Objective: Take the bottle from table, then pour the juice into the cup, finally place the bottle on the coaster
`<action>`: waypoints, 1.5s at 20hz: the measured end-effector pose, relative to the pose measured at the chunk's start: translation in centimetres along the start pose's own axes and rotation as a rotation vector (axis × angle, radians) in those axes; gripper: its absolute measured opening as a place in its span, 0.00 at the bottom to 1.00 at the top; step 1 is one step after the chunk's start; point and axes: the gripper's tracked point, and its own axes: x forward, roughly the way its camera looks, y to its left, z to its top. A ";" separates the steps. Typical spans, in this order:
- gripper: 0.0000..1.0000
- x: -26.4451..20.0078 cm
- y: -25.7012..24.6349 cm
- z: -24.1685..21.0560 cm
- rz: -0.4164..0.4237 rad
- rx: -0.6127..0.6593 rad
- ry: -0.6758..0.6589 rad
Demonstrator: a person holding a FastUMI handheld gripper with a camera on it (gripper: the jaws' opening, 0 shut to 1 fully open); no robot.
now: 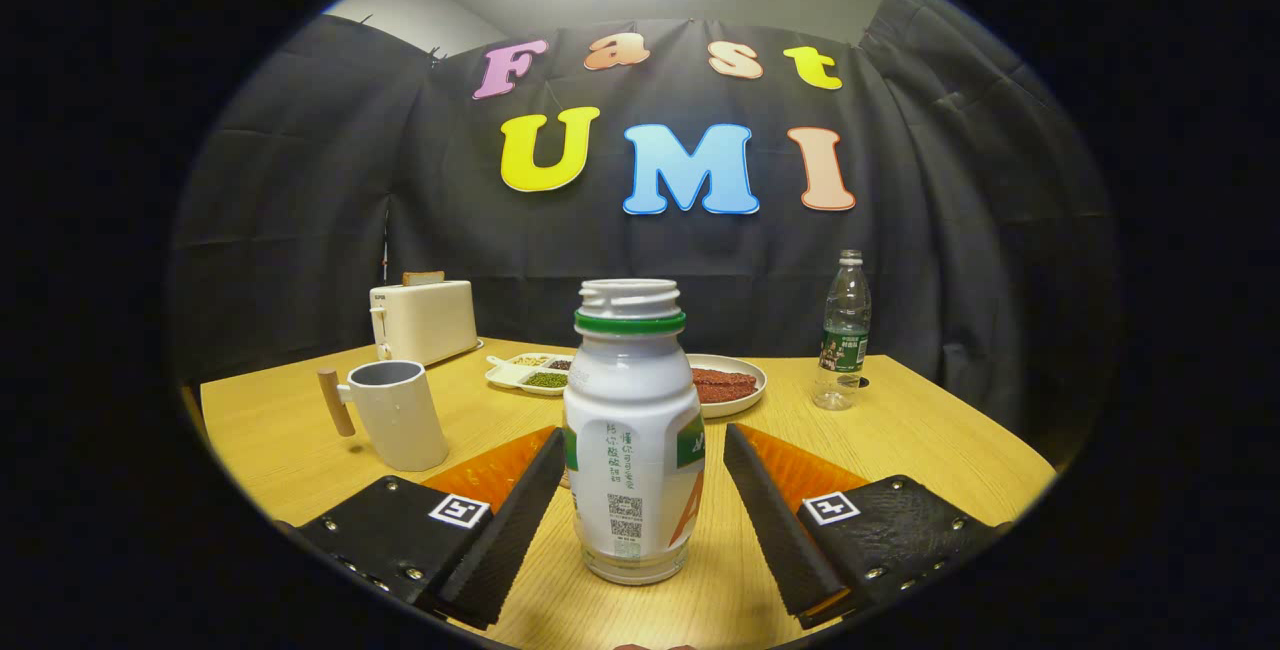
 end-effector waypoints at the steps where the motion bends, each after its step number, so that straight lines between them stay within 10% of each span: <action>1: 0.98 0.3 0.0 -0.1 -0.004 -0.004 0.005; 30: 0.75 4.7 1.4 2.8 -0.067 -0.318 0.027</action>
